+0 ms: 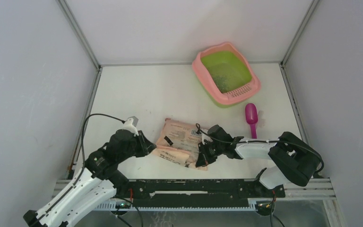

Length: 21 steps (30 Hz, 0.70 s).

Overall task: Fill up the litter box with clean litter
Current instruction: Close the cat litter bag at the center of the board.

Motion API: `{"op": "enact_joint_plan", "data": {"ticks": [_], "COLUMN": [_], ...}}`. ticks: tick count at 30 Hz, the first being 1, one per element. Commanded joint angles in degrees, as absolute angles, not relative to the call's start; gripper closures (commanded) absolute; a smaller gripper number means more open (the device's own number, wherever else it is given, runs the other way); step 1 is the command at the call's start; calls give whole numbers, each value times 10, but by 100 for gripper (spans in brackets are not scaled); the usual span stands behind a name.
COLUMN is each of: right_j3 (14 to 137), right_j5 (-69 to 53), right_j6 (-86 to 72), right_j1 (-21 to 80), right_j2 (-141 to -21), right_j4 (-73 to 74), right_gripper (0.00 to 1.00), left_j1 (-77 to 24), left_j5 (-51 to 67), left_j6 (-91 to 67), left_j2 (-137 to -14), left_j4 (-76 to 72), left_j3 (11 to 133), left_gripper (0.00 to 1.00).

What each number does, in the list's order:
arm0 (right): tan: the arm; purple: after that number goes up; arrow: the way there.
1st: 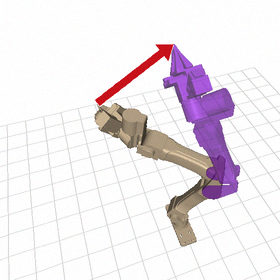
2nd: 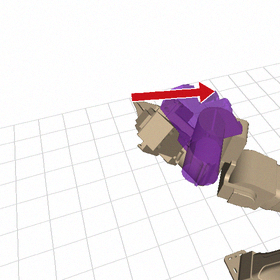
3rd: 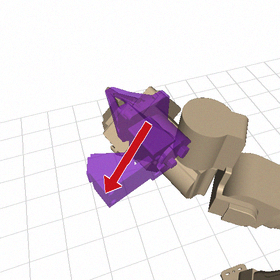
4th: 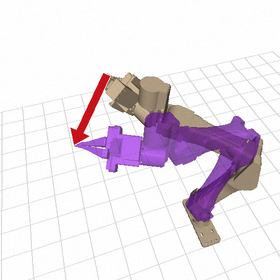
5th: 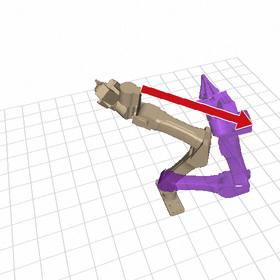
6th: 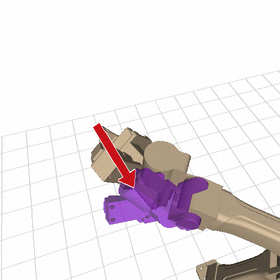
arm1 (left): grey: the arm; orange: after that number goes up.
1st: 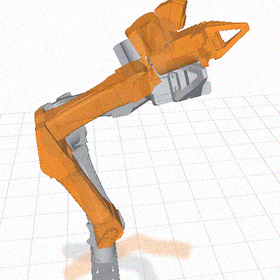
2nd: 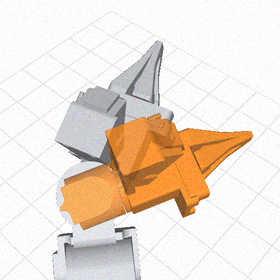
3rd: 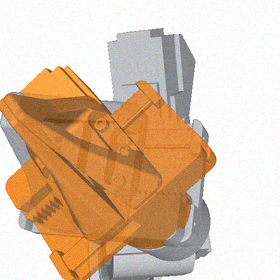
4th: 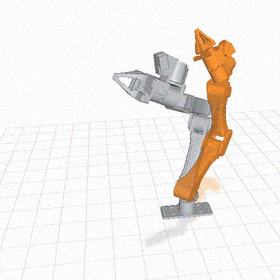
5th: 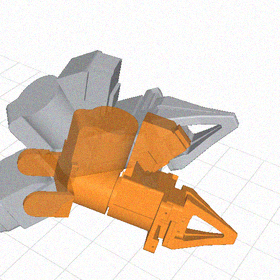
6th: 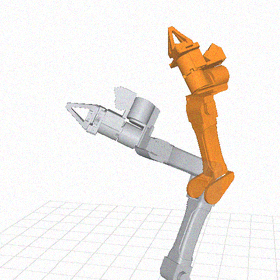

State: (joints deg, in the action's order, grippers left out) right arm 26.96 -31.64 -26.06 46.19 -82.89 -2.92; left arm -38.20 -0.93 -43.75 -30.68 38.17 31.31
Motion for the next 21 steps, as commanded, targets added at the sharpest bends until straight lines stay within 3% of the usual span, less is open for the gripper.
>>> {"op": "enact_joint_plan", "data": {"ticks": [1, 6, 21], "right_j3": [279, 279, 281], "right_j5": [-325, -331, -353], "right_j6": [-273, -280, -298], "right_j1": [455, 454, 442], "right_j2": [-818, -818, -814], "right_j4": [-37, -47, -66], "right_gripper": [100, 100, 100], "left_j1": [-400, -449, -728], "left_j5": [-54, -81, -243], "left_j6": [-462, -476, -579], "left_j2": [-282, -274, -321], "left_j4": [383, 386, 382], "left_j3": [348, 354, 362], "left_gripper": [87, 99, 100]}}
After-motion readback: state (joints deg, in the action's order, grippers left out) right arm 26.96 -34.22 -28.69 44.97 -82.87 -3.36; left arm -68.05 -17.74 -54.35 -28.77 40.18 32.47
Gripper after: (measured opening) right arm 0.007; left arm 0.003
